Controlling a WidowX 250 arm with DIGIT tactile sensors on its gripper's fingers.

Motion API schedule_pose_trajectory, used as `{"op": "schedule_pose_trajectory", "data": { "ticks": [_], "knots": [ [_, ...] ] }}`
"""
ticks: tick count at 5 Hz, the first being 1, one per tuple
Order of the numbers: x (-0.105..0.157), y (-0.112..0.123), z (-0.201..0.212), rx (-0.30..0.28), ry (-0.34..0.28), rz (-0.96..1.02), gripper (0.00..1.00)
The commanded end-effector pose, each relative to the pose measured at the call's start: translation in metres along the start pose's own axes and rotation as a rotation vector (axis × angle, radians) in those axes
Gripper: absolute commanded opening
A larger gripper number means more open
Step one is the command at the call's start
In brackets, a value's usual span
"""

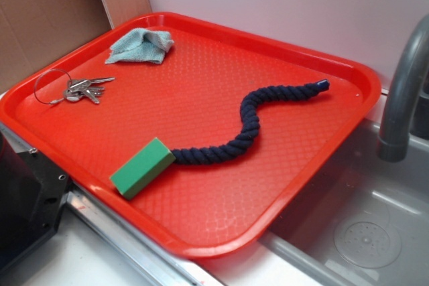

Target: Grab the silver keys.

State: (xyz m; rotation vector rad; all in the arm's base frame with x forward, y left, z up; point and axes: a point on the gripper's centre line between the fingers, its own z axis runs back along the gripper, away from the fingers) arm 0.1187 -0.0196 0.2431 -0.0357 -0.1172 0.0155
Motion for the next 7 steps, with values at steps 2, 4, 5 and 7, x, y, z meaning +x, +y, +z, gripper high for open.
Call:
{"op": "schedule_pose_trajectory", "data": {
  "ticks": [2,4,5,7],
  "knots": [
    [0.005,0.026,-0.015,0.011,-0.121,0.095,1.00],
    [0.016,0.074,-0.046,0.082,-0.180,0.091,1.00],
    [0.023,0.091,-0.070,0.075,-0.192,0.050,1.00],
    [0.029,0.114,-0.126,0.004,-0.088,0.003,1.00]
  ]
}}
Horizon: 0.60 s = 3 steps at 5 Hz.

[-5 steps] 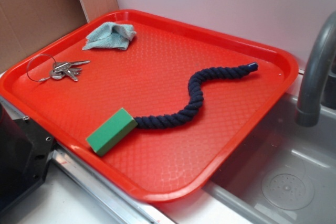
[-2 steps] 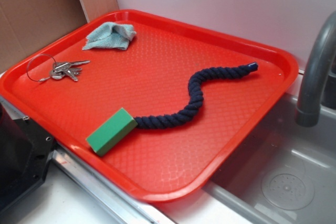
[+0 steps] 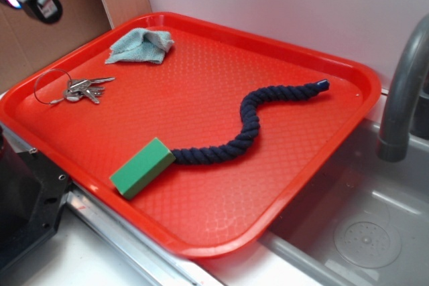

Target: Grab the silver keys.

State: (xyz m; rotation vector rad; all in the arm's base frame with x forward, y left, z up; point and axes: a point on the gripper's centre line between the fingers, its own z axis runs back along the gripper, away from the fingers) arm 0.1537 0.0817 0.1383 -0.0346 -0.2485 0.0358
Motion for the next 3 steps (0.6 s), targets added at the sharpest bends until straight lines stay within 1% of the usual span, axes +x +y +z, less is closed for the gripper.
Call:
{"op": "schedule_pose_trajectory", "data": {
  "ticks": [1,2,3],
  "knots": [
    [-0.005,0.017,-0.044,0.026,0.111,-0.001,1.00],
    [-0.014,0.026,-0.071,0.064,0.197,0.013,1.00],
    [-0.016,0.032,-0.085,0.121,0.241,0.030,1.00]
  ]
}}
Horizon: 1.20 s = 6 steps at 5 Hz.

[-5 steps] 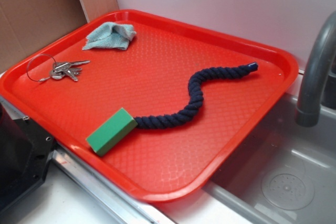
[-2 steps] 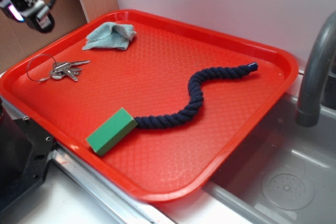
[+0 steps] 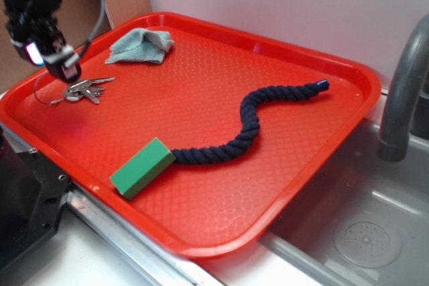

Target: Grab the silver keys.

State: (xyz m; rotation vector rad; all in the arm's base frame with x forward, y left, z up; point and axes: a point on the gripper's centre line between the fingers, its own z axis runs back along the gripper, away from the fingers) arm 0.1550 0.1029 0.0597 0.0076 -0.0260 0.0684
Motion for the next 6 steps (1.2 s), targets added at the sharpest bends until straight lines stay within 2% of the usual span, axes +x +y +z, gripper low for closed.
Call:
{"op": "schedule_pose_trajectory", "data": {
  "ticks": [1,2,3,4,5,6],
  "knots": [
    [0.007,0.014,-0.025,0.107,0.066,0.012,1.00],
    [0.006,0.010,-0.028,0.145,0.077,0.024,0.00],
    [0.005,0.008,-0.025,0.164,0.073,0.043,0.00],
    [0.004,0.007,-0.018,0.136,0.075,0.076,0.00],
    [0.009,-0.004,0.007,0.166,0.042,0.160,0.00],
    [0.023,-0.021,0.057,0.122,0.033,0.245,0.00]
  ]
}}
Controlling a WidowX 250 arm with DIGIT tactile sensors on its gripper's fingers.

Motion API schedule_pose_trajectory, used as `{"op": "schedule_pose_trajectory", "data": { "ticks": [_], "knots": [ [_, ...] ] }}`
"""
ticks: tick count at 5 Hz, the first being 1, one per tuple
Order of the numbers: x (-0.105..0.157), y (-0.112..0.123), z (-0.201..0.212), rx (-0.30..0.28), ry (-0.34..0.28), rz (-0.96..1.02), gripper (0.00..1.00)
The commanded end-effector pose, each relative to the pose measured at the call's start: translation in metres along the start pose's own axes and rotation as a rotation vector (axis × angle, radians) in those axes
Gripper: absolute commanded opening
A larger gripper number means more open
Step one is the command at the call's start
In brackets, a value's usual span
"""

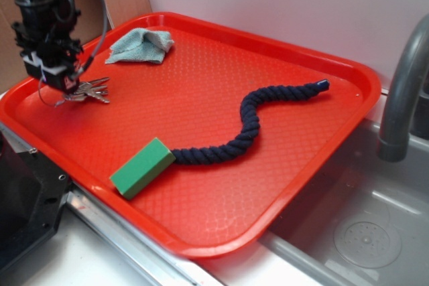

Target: Grab the silver keys.

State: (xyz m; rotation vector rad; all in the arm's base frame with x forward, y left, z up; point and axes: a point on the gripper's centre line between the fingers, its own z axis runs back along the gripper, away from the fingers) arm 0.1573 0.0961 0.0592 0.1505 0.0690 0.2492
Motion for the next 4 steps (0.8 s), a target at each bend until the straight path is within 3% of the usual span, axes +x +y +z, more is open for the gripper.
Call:
{"op": "schedule_pose_trajectory", "data": {
  "ticks": [1,2,3,4],
  "knots": [
    [0.010,-0.025,0.104,-0.094,-0.123,0.061,0.00],
    [0.004,-0.038,0.132,-0.184,-0.157,0.004,0.00],
    [-0.001,-0.052,0.146,-0.190,-0.211,-0.041,0.00],
    [0.006,-0.051,0.136,-0.264,-0.161,-0.053,0.00]
  ]
}}
